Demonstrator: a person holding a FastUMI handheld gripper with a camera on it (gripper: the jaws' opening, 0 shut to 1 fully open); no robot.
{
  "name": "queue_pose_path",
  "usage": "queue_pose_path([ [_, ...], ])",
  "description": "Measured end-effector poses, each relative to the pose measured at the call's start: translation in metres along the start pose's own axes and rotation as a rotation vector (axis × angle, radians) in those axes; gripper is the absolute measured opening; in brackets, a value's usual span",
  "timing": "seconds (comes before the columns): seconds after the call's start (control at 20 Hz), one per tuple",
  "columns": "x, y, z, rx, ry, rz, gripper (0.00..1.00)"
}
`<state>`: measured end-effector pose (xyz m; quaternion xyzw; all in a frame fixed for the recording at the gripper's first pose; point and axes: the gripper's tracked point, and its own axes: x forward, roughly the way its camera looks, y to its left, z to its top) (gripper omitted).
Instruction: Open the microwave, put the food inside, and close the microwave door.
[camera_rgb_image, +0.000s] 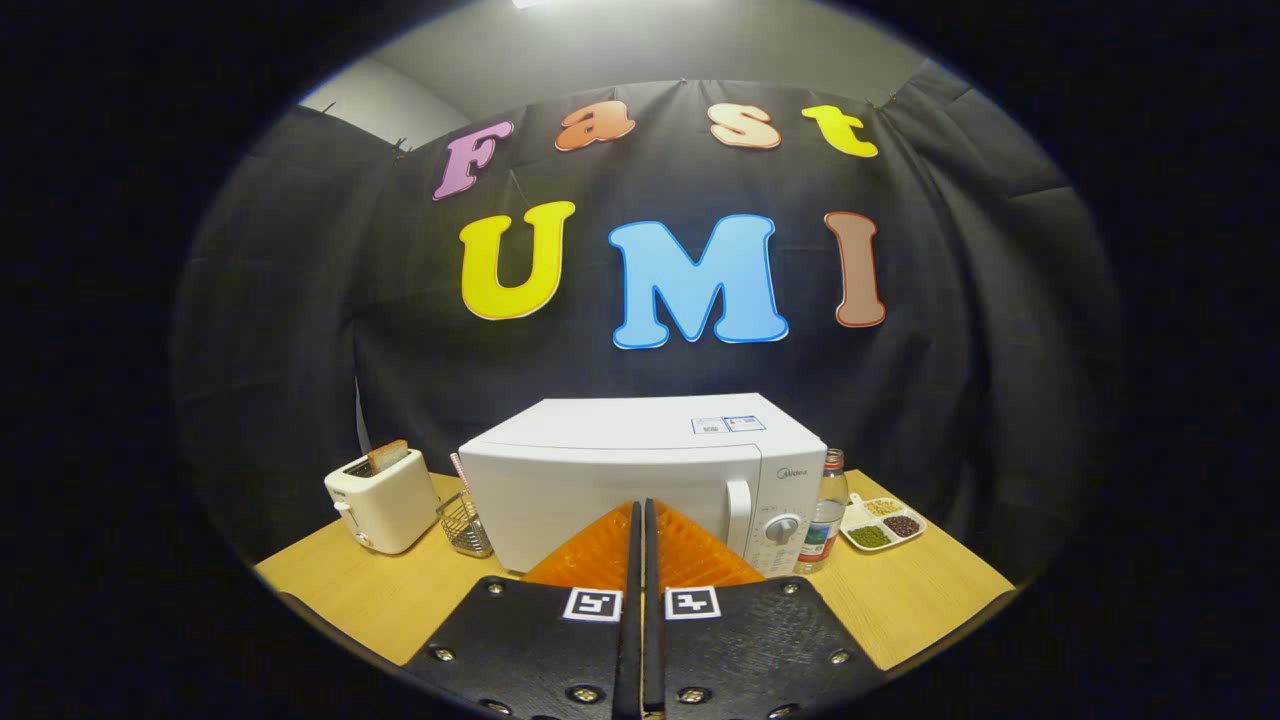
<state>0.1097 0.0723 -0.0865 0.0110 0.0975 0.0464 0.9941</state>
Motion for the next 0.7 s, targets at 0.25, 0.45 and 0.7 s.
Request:
queue_pose_path([
  [0.25,-0.050,0.008,0.000,-0.030,-0.030,0.016,0.70],
  [0.45,-0.072,0.008,0.002,-0.042,-0.059,-0.006,0.97],
  [0.7,-0.078,0.004,0.007,-0.040,-0.074,0.001,0.97],
])
